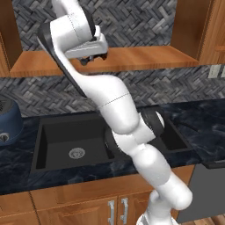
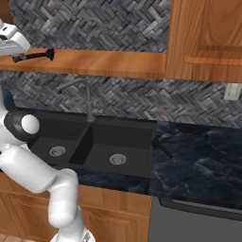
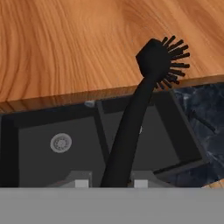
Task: Locate and retrieve the dish brush and dish brush from the cabinet. Place them next to the sink.
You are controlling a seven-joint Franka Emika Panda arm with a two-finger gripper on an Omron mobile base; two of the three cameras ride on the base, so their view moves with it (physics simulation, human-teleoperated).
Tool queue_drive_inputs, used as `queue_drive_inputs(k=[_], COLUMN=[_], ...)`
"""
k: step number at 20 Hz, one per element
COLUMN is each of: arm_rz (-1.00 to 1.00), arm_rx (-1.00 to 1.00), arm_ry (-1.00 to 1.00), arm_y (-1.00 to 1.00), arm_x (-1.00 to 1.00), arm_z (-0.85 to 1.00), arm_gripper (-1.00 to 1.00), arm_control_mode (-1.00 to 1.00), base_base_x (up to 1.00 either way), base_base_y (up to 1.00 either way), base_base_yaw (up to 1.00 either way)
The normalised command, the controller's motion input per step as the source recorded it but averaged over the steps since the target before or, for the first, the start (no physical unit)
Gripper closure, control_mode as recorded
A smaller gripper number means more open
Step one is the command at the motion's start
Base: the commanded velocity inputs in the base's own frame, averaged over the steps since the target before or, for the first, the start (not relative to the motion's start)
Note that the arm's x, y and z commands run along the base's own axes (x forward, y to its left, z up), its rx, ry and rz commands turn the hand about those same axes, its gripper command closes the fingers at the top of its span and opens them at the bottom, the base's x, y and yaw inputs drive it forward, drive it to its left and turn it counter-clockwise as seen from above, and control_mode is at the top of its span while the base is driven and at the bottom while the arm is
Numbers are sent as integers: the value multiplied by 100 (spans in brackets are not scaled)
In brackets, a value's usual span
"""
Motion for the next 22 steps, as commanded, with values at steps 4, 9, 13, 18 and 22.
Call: queue_drive_inputs(k=[4,9,13,18,22], arm_rz=[0,0,0,1,0], arm_rx=[0,0,0,-5,-12], arm_ry=[4,5,27,36,43], arm_y=[-59,-64,-59,-51,-41], arm_x=[-100,-100,-87,-66,-55], arm_z=[-21,-32,-18,-20,-20], arm_gripper=[100,100,100,100,100], arm_control_mode=[-100,-100,-100,-100,-100], base_base_x=[0,0,0,0,0], base_base_y=[0,0,0,0,0], base_base_yaw=[0,0,0,0,0])
